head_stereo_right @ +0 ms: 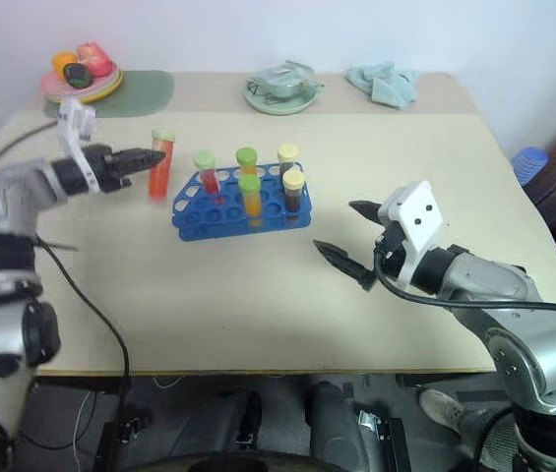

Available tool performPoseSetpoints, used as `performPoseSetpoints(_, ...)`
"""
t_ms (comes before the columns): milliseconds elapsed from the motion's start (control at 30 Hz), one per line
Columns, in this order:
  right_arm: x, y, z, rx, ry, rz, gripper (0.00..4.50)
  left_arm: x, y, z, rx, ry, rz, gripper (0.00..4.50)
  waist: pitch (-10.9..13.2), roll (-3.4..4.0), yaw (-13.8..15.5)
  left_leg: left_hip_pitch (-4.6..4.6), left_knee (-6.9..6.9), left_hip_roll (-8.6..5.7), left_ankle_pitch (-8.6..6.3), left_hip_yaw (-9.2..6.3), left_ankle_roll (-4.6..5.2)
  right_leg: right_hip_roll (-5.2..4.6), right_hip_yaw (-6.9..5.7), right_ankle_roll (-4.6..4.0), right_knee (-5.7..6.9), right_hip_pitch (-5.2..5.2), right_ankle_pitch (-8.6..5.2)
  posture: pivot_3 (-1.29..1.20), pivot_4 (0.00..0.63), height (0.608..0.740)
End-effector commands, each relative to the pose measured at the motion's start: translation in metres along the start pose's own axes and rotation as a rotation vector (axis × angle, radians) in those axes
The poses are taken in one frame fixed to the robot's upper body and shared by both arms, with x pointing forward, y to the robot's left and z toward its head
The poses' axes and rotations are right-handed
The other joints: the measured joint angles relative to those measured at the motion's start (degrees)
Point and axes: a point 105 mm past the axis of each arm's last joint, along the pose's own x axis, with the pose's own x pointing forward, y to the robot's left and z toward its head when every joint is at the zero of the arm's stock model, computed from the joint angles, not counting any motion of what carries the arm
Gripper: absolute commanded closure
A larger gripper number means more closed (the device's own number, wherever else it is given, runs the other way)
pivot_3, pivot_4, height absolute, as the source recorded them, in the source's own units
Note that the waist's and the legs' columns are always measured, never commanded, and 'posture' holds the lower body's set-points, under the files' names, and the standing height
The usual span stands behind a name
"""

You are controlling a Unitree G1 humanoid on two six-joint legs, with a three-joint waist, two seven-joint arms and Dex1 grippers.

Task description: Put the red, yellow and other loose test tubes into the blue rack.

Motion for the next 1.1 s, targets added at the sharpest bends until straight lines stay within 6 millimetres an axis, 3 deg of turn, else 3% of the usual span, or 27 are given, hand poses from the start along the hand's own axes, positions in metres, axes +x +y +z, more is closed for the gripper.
performPoseSetpoints(33,-0.008,0.0,0.005,-0.036,-0.037,-0.032,0.0,-0.003,-0.02,0.027,0.061,-0.171,-0.082,3.9,0.01,-0.02,0.47,-0.02,0.06,0.0,0.0,0.0,0.0,0.0,0.0,0.0,0.01,0.0,0.0,0.0,0.15,0.74)
performPoseSetpoints(400,-0.023,0.003,-0.005,-0.034,-0.038,-0.124,0.0,0.017,-0.067,0.03,0.092,-0.378,-0.41,3.9,0.0,-0.01,0.02,-0.02,0.26,0.0,-0.05,0.01,0.07,0.05,-0.01,0.02,0.14,0.04,0.01,0.0,0.15,0.74)
performPoseSetpoints(667,-0.028,0.007,-0.005,-0.035,-0.044,-0.158,0.0,0.041,-0.079,-0.009,0.162,-0.302,-0.457,3.9,-0.01,0.01,0.37,0.0,0.31,-0.01,-0.05,0.03,0.08,0.04,-0.01,0.02,0.16,0.06,0.01,0.0,0.15,0.74)
performPoseSetpoints(867,-0.029,0.01,-0.001,-0.036,-0.047,-0.168,0.0,0.043,-0.068,-0.043,0.198,-0.236,-0.402,3.9,-0.01,0.01,0.2,0.01,0.3,0.0,-0.05,0.03,0.08,0.06,0.01,0.02,0.17,0.06,0.01,0.0,0.15,0.74)
performPoseSetpoints(1100,-0.03,0.01,0.002,-0.034,-0.042,-0.168,0.0,0.04,-0.046,-0.055,0.223,-0.22,-0.291,3.9,-0.09,0.1,0.25,0.18,0.3,0.0,-0.06,0.04,0.09,0.05,0.02,0.02,0.16,0.25,0.01,0.0,0.15,0.74)
